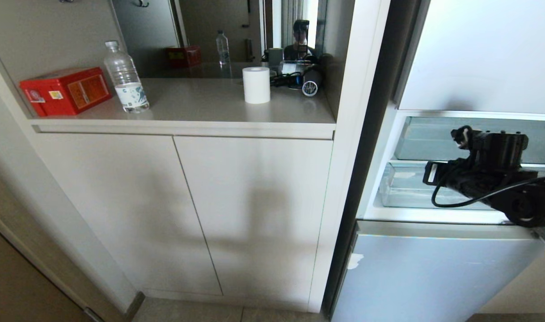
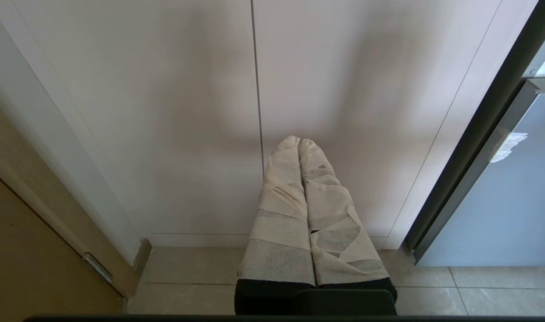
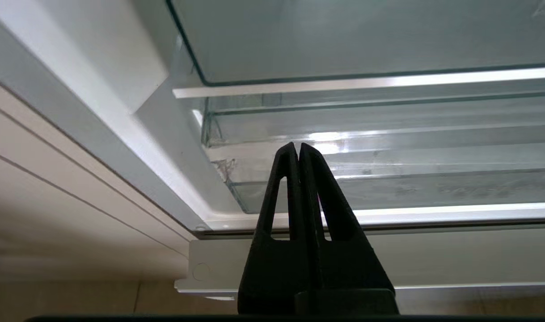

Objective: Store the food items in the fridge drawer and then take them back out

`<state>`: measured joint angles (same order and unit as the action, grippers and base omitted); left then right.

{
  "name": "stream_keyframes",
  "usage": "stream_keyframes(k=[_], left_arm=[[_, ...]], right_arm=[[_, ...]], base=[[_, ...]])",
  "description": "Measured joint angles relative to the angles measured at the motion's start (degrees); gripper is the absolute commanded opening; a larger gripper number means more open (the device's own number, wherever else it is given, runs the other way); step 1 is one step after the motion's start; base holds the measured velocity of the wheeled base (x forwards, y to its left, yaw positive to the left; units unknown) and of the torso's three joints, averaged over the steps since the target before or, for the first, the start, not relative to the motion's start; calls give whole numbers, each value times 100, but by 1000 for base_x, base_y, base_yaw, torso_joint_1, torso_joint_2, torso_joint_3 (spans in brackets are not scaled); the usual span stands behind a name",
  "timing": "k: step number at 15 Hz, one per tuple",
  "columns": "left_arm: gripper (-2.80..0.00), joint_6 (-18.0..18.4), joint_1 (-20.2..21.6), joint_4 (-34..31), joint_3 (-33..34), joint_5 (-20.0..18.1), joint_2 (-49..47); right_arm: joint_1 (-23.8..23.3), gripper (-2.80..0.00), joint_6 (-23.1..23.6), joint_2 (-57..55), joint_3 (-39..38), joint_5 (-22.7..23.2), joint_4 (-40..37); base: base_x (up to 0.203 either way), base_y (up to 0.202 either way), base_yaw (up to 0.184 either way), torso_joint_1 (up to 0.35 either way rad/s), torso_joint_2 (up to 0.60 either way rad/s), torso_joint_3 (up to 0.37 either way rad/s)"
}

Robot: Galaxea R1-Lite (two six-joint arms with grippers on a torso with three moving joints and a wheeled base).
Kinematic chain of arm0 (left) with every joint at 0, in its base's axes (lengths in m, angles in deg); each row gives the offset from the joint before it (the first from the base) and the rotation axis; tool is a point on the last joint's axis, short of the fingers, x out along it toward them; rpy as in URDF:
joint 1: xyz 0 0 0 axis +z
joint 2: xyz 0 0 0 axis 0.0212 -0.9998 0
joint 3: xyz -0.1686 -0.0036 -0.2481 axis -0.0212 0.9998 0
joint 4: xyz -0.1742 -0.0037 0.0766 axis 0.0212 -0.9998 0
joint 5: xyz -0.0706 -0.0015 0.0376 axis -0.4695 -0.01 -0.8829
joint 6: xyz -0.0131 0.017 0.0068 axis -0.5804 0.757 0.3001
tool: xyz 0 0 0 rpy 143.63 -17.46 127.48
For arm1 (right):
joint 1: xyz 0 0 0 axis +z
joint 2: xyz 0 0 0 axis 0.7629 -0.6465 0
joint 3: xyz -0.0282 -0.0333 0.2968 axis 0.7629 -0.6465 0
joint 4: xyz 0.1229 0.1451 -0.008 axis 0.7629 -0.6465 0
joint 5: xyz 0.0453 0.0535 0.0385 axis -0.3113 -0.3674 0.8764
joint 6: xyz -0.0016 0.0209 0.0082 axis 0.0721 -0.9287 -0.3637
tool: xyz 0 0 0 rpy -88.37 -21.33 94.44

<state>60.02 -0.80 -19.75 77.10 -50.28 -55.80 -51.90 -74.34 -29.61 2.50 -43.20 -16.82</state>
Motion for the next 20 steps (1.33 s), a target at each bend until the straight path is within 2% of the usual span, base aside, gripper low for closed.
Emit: stream_keyframes(k=[4, 7, 20], left_arm=[[-280, 0, 0, 0, -1, 0, 0], [-280, 0, 0, 0, -2, 0, 0], [-280, 0, 0, 0, -2, 0, 0]], right_arm=[[-178, -280, 3, -13, 658, -17, -1198], [-297, -280, 1, -148, 1046, -38, -1677], [-562, -280, 37, -1391, 2348, 18, -1563]], base=[[0, 0, 0, 0, 0, 0], [0, 0, 0, 0, 0, 0], [0, 0, 0, 0, 0, 0]])
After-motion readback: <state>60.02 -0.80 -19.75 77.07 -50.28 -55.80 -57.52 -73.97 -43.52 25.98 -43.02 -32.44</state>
